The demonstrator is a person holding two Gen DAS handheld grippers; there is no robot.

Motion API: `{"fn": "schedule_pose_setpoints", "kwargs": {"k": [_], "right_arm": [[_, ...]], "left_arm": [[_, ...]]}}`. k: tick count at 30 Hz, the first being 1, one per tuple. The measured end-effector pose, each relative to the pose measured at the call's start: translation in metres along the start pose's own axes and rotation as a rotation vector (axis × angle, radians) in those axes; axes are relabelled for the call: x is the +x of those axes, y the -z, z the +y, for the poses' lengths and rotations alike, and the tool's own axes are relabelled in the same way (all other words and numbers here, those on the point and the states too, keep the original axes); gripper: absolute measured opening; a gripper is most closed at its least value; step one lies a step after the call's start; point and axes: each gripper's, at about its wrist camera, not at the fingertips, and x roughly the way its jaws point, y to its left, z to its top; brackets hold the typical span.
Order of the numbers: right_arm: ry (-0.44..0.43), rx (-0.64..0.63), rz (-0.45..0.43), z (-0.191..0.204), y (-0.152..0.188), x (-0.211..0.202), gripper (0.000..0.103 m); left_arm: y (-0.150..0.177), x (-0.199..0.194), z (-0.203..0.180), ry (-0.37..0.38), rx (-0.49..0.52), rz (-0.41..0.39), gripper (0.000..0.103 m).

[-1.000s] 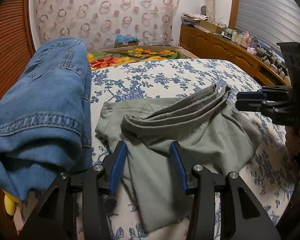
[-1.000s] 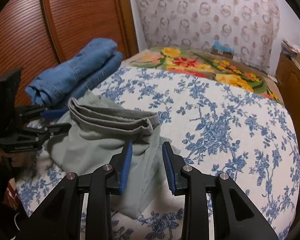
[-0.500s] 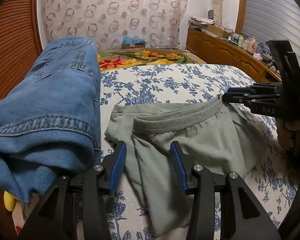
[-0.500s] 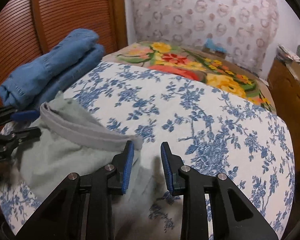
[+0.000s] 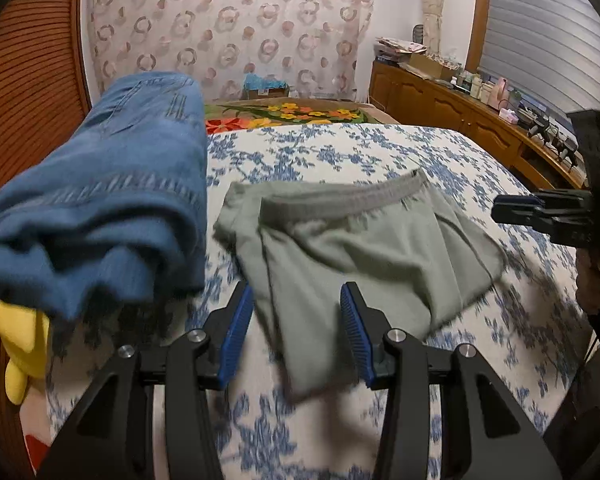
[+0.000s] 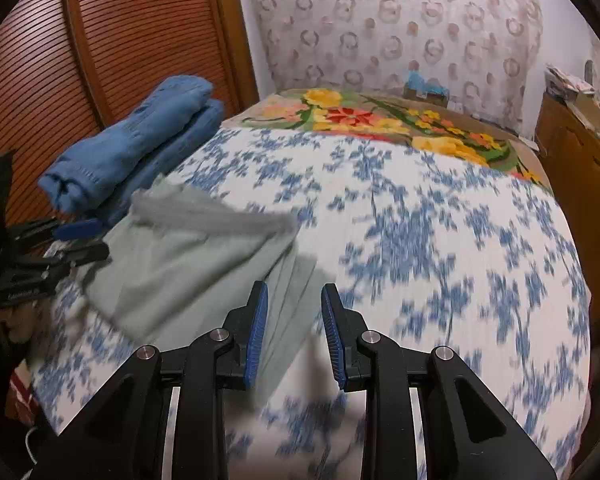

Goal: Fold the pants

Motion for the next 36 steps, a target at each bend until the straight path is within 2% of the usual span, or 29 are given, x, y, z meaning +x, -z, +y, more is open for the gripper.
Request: {"fn": "schedule_pose_setpoints", "kwargs": {"k": [7,16,18,22,26,30,34,36], "right_arm": [[-0.035,0.019,0.018,0.013,0.025,-0.010,0.027],[-0.050,0.024,0.061,0.016,0.037,0.005,0.027],[-0.052,0.031,0.067,0.014,0.038,0.008,0.027],[-0.057,0.035,0.061,0.013,0.040,0.009,0.027],[-0.055,0.032,0.060,0.014,0.040,0.009,0.026],[-0.059,0.023,0.057,0.015,0.040,0.010,0.020],[-0.071,0.004,0.054,0.018,0.041,0.011,0.009],[-0.071,-0.015,0.056,0.021,0.042,0.010,0.007]], "left_arm": [[0.024,-0.013,-0.003,0.011,-0.011,0.020,0.045],[0.036,-0.011,-0.012,0.044,-0.008,0.042,0.044],[0.036,-0.008,-0.013,0.042,-0.006,0.047,0.040],[0.033,-0.003,-0.014,0.034,-0.016,0.046,0.039],[0.030,-0.002,-0.013,0.033,-0.020,0.030,0.033],[0.027,-0.001,-0.010,0.041,-0.022,0.018,0.024],[0.028,0.001,-0.006,0.054,-0.028,0.016,0.021],[0.029,0.000,-0.005,0.057,-0.028,0.016,0.015]]}}
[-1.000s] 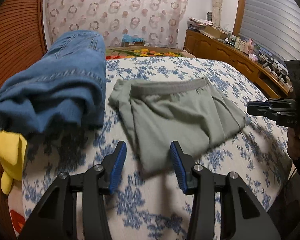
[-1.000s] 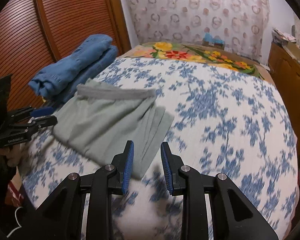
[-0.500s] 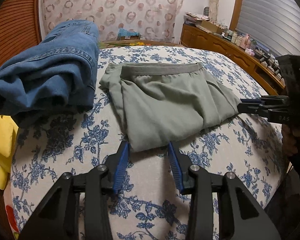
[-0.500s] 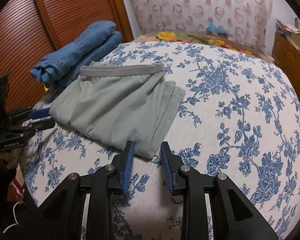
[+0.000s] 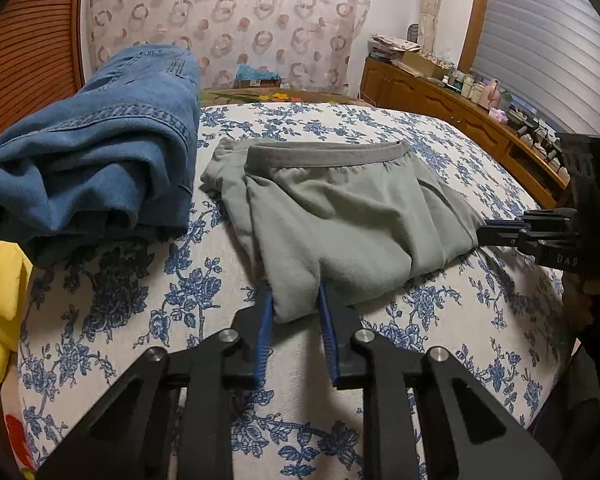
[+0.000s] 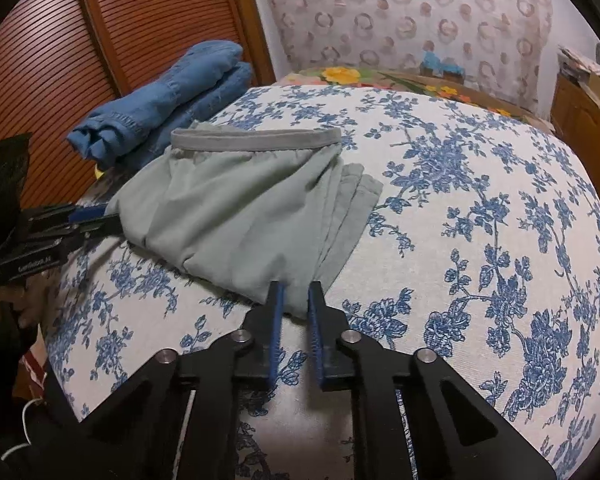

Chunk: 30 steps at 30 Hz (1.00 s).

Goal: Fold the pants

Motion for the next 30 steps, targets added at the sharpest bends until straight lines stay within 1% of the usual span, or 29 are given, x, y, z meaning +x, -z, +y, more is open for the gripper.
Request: {"fn": "schedule_pose_setpoints", "kwargs": {"k": [2,4,5,7,10,12,17,21,24,30], "right_arm": [[-0.003,0.012,-0.003,-0.002,0.000,0.000,0.006],[0.015,0.018,-0.022,-0.003,0.000,-0.003,0.002],[0.030,0.018,-0.029,-0.003,0.000,-0.005,0.001],[0.073,0.030,-0.066,-0.005,0.001,-0.011,0.001],[0.094,0.050,-0.086,-0.009,0.003,-0.019,0.001],[0.095,0.046,-0.085,-0.008,0.005,-0.023,0.001],[0.103,0.048,-0.091,-0.004,0.014,-0.034,0.000],[0.105,0.059,-0.116,0.000,0.022,-0.051,0.001],[0.117,0.070,-0.125,0.003,0.032,-0.066,0.001],[0.143,0.066,-0.135,0.014,0.058,-0.099,0.001]], "left_arm": [[0.000,-0.002,0.001,0.001,-0.003,-0.010,0.009],[0.000,-0.008,0.004,-0.020,-0.017,-0.051,0.008],[0.000,-0.010,0.005,-0.019,-0.025,-0.061,0.008],[0.000,-0.013,0.004,-0.022,-0.028,-0.070,0.007],[0.002,-0.017,0.004,-0.030,-0.031,-0.078,0.007],[0.004,-0.020,0.004,-0.024,-0.037,-0.083,0.007],[0.008,-0.031,-0.004,-0.006,-0.012,-0.086,0.007],[0.016,-0.045,-0.014,0.018,0.013,-0.091,0.007],[0.024,-0.054,-0.026,0.045,0.030,-0.088,0.007],[0.038,-0.070,-0.050,0.070,0.070,-0.090,0.007]]}}
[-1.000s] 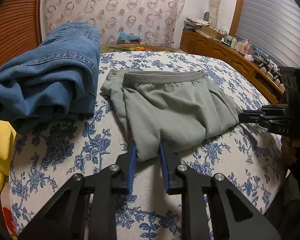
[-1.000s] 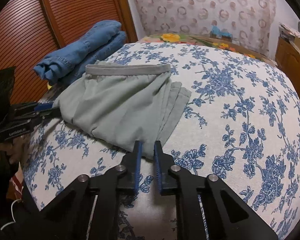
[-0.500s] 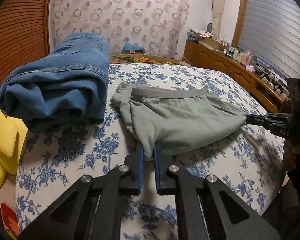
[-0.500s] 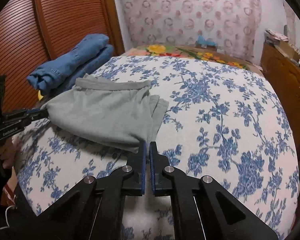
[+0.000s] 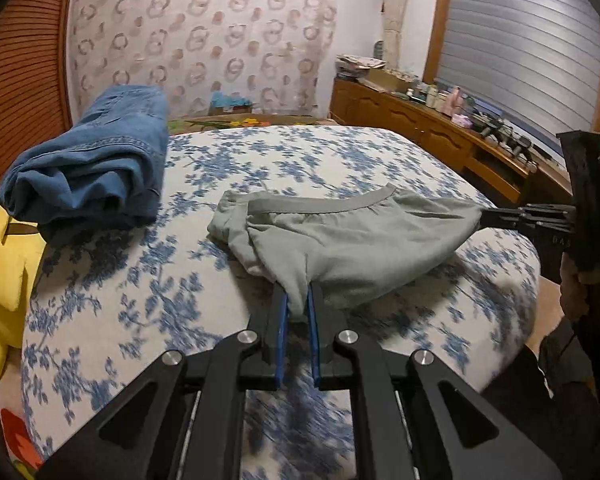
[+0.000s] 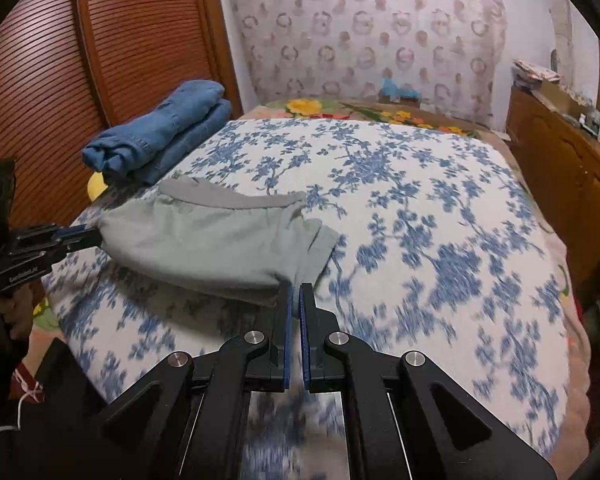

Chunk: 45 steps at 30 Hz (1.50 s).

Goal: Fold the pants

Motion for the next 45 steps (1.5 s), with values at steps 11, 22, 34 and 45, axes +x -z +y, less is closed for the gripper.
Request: {"fn": "schedule_pose_setpoints", "kwargs": {"k": [11,22,34,45], "right_arm": [[-0.014,0.017,0.032,0.007,0.032,-0.019,0.001],[0.010,0.026,0.003,0.005,0.024,-0.026,0.005],[0.013,0.028,0.039,0.002,0.000,0.029,0.039],[0.058,0.033,0.064,0.001,-0.014,0.068,0.042]], "left_arm": [[0.011,-0.008,-0.012,-0.027,0.001,0.047,0.024],[0.003,0.002,-0.005,-0.022,-0.001,0.065,0.058],[-0.022,0.053,0.002,-0.024,0.001,0.108,0.057],[-0.039,0.078,0.021,-0.038,-0.050,0.114,0.058]]}}
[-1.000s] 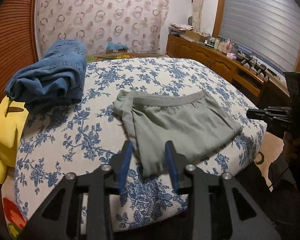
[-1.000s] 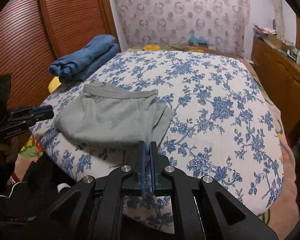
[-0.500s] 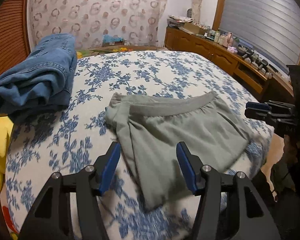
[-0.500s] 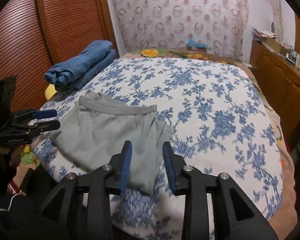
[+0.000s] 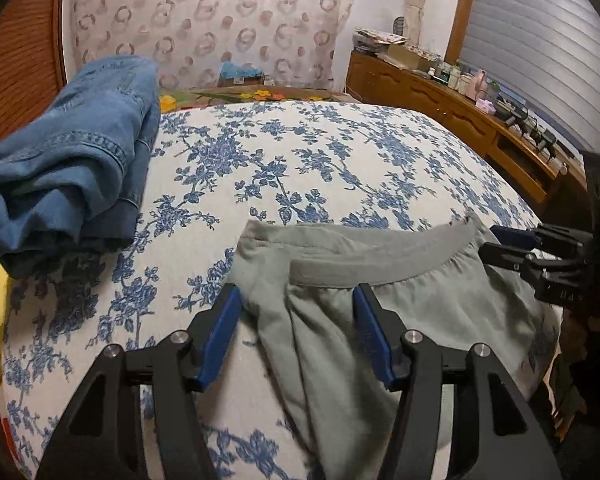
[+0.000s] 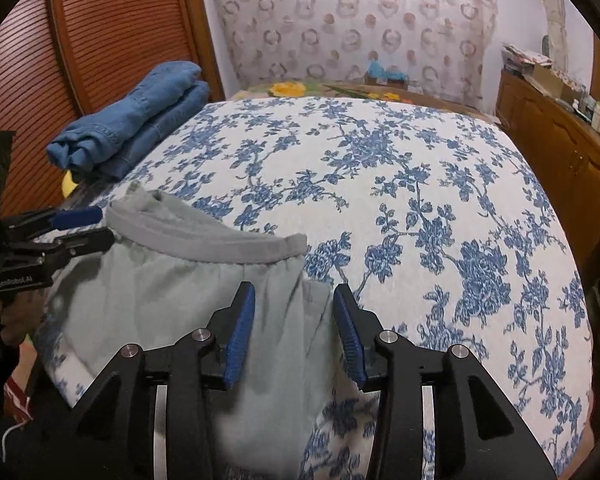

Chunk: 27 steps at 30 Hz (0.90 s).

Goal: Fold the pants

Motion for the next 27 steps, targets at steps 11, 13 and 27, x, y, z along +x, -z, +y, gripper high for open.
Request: {"fn": "schedule_pose_setpoints", "kwargs": {"k": [11,13,27], "right_arm": [[0.011,0.021,-0.002,-0.005,0.006,-0.007,0.048],[0.003,0.032,0.000,-0.009,0.010,-0.010,0.051],[0.003,0.012,0.015,-0.005,0.008,0.003,0.040]], "left_arm": [[0.003,0.012,0.001,-0.012,0.013,0.006,0.058],[0.003,0.012,0.001,-0.012,0.015,0.004,0.058],[0.004,0.012,0.001,-0.011,0.019,0.001,0.058]]}}
